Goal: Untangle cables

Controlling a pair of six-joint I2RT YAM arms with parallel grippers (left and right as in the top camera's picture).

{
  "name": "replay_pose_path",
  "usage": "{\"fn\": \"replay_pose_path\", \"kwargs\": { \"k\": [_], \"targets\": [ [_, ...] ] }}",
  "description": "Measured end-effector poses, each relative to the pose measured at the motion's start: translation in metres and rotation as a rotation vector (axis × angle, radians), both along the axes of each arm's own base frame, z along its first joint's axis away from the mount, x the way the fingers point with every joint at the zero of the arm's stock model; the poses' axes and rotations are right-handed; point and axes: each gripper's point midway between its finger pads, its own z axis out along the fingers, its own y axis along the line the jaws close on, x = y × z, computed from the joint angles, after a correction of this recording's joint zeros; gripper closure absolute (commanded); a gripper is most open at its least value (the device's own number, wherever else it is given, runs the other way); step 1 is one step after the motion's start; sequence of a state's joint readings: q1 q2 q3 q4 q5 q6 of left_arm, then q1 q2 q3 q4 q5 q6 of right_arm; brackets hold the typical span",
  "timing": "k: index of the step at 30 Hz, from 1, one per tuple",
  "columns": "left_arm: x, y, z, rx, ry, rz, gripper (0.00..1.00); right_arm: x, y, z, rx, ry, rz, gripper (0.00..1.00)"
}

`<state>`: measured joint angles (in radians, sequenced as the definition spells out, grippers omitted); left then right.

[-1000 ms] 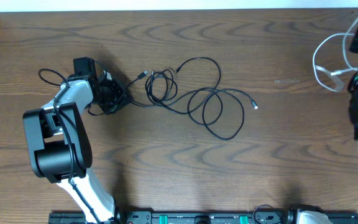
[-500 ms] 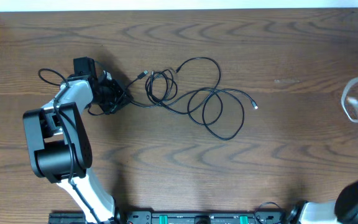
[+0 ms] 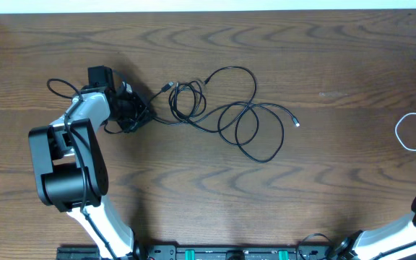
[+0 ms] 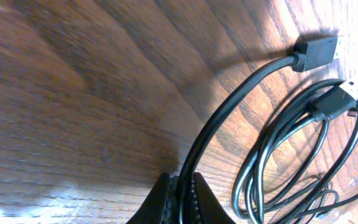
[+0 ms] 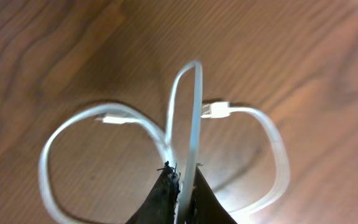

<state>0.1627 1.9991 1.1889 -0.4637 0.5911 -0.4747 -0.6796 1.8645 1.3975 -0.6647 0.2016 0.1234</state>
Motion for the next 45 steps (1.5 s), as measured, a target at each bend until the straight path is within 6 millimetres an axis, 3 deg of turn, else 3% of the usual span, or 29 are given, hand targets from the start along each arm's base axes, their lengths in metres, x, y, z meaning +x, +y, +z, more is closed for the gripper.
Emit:
{"fn": "replay_pose_path", "kwargs": {
  "k": [4,12,17,21,31,39,42,45],
  "targets": [
    [0.0,-0.003,0.0,0.0,0.0,-0.006,0.92,0.01,0.014,-0.015,0.106,-0.048,0.02,0.69],
    [0.0,-0.003,0.0,0.0,-0.001,-0.007,0.92,0.027,0.036,-0.023,0.239,-0.13,0.069,0.51],
    [0.0,-0.003,0.0,0.0,-0.001,-0.007,0.92,0.027,0.041,-0.024,0.265,-0.136,0.069,0.27],
    [0.0,-0.003,0.0,0.0,-0.001,-0.007,0.92,0.024,0.047,-0.026,0.292,-0.123,0.067,0.01],
    [0.0,-0.003,0.0,0.0,-0.002,-0.007,0.92,0.035,0.074,-0.028,0.349,-0.123,0.075,0.01],
    [0.0,-0.003,0.0,0.0,-0.001,-0.007,0.92,0.053,0.107,-0.033,0.22,-0.004,0.165,0.01],
    [0.0,-0.003,0.0,0.0,-0.001,-0.007,0.92,0.056,0.118,-0.05,0.204,0.056,0.191,0.01],
    [0.0,-0.003,0.0,0.0,-0.001,-0.007,0.91,0.053,0.125,-0.08,0.221,0.133,0.2,0.01]
  ]
}}
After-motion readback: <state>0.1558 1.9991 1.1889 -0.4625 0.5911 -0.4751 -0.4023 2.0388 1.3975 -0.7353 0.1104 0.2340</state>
